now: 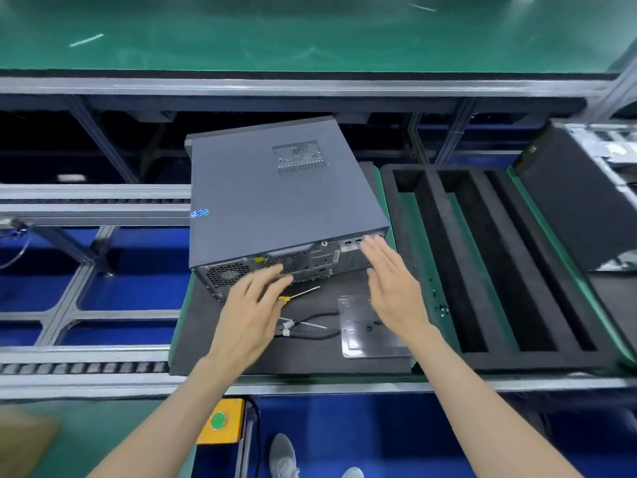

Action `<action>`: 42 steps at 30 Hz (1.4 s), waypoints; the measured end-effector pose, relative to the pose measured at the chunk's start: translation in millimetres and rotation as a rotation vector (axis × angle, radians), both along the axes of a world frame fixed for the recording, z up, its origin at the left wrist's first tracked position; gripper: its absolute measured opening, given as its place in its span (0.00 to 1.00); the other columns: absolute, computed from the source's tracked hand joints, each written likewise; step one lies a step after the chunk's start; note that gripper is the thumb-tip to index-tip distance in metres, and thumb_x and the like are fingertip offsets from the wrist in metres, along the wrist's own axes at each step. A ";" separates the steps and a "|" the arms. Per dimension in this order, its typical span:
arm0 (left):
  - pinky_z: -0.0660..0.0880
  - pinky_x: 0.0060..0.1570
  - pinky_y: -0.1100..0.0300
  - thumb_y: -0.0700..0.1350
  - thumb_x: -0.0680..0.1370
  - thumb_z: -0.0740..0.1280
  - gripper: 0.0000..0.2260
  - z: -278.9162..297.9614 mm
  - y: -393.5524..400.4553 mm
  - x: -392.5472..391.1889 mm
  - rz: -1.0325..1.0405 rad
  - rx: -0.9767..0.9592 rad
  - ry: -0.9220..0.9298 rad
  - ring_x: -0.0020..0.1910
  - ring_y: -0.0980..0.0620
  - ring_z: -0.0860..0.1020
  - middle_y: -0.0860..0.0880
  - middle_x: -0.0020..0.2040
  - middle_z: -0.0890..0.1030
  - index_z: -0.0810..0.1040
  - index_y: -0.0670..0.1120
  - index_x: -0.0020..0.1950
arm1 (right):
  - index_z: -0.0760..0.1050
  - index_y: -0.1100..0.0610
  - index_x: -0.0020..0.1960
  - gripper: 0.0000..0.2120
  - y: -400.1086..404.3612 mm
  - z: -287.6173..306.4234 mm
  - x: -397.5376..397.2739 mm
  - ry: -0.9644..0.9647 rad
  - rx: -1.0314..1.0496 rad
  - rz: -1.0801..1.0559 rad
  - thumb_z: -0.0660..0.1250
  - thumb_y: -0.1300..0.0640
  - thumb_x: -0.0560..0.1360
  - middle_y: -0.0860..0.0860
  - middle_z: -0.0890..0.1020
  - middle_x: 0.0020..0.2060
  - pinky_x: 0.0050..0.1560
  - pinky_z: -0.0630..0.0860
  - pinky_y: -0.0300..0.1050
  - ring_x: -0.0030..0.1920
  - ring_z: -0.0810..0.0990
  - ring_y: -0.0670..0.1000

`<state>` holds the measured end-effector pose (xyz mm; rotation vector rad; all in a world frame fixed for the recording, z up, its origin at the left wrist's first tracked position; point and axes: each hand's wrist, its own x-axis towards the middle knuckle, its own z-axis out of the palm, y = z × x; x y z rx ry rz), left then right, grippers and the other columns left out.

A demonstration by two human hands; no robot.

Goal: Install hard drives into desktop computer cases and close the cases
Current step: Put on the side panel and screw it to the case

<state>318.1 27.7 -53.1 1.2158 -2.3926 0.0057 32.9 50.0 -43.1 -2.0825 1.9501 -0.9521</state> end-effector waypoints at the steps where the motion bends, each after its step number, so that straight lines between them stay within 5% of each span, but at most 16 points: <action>1: 0.75 0.62 0.48 0.42 0.82 0.65 0.14 -5.9 7.1 -8.3 -0.017 0.053 0.038 0.61 0.44 0.75 0.48 0.68 0.74 0.77 0.46 0.67 | 0.66 0.51 0.77 0.25 9.8 -5.8 -10.7 -0.091 0.044 -0.088 0.60 0.64 0.82 0.46 0.70 0.74 0.70 0.67 0.40 0.75 0.65 0.43; 3: 0.78 0.54 0.50 0.41 0.81 0.67 0.11 -12.4 17.4 -32.6 -0.044 0.254 0.074 0.54 0.47 0.76 0.49 0.61 0.77 0.79 0.45 0.63 | 0.70 0.49 0.74 0.22 26.6 -18.9 -29.2 -0.237 0.148 -0.238 0.62 0.63 0.82 0.50 0.75 0.66 0.64 0.72 0.45 0.62 0.76 0.48; 6: 0.72 0.61 0.54 0.44 0.83 0.65 0.10 -20.3 18.9 -74.7 -0.081 0.517 0.033 0.58 0.50 0.74 0.50 0.59 0.76 0.79 0.46 0.63 | 0.77 0.50 0.69 0.19 42.5 -31.7 -45.3 -0.324 0.242 -0.411 0.65 0.63 0.80 0.53 0.78 0.57 0.57 0.70 0.41 0.46 0.76 0.41; 10: 0.70 0.59 0.58 0.45 0.81 0.67 0.09 -31.2 16.9 -122.1 -0.099 0.634 0.010 0.59 0.49 0.75 0.49 0.57 0.77 0.80 0.46 0.60 | 0.81 0.56 0.64 0.15 60.7 -45.7 -55.4 -0.427 0.310 -0.606 0.67 0.63 0.79 0.57 0.83 0.51 0.58 0.72 0.43 0.49 0.79 0.52; 14: 0.72 0.56 0.57 0.45 0.80 0.68 0.08 -40.5 15.9 -150.3 -0.041 0.657 0.053 0.55 0.48 0.78 0.48 0.54 0.78 0.81 0.46 0.58 | 0.84 0.58 0.59 0.12 73.6 -53.5 -58.3 -0.469 0.318 -0.657 0.70 0.62 0.76 0.53 0.84 0.41 0.48 0.68 0.25 0.42 0.80 0.46; 18: 0.73 0.53 0.55 0.44 0.81 0.67 0.08 -45.6 7.8 -167.5 0.057 0.629 0.122 0.53 0.48 0.79 0.49 0.53 0.78 0.80 0.47 0.58 | 0.85 0.58 0.54 0.09 72.5 -54.1 -59.5 -0.540 0.327 -0.625 0.71 0.62 0.75 0.50 0.86 0.43 0.60 0.78 0.50 0.45 0.85 0.50; 28: 0.72 0.54 0.56 0.44 0.79 0.69 0.05 -45.8 9.6 -189.7 -0.061 0.608 0.166 0.50 0.53 0.75 0.53 0.48 0.79 0.84 0.50 0.51 | 0.86 0.56 0.48 0.10 82.7 -54.5 -74.8 -0.848 0.323 -0.559 0.69 0.68 0.74 0.48 0.87 0.38 0.45 0.80 0.37 0.39 0.86 0.47; 32: 0.74 0.51 0.56 0.43 0.75 0.73 0.01 -44.5 25.3 -203.4 -0.311 0.757 0.157 0.44 0.54 0.77 0.52 0.44 0.80 0.84 0.49 0.45 | 0.86 0.56 0.48 0.10 82.4 -51.6 -81.7 -0.880 0.392 -0.496 0.69 0.68 0.74 0.49 0.87 0.39 0.48 0.81 0.39 0.41 0.86 0.49; 42: 0.74 0.49 0.53 0.52 0.73 0.75 0.04 -51.0 29.2 -217.6 -0.286 0.774 0.047 0.45 0.54 0.75 0.54 0.42 0.77 0.84 0.54 0.45 | 0.86 0.62 0.45 0.10 82.5 -51.0 -78.7 -0.915 0.414 -0.439 0.68 0.73 0.72 0.55 0.86 0.37 0.43 0.82 0.41 0.39 0.86 0.53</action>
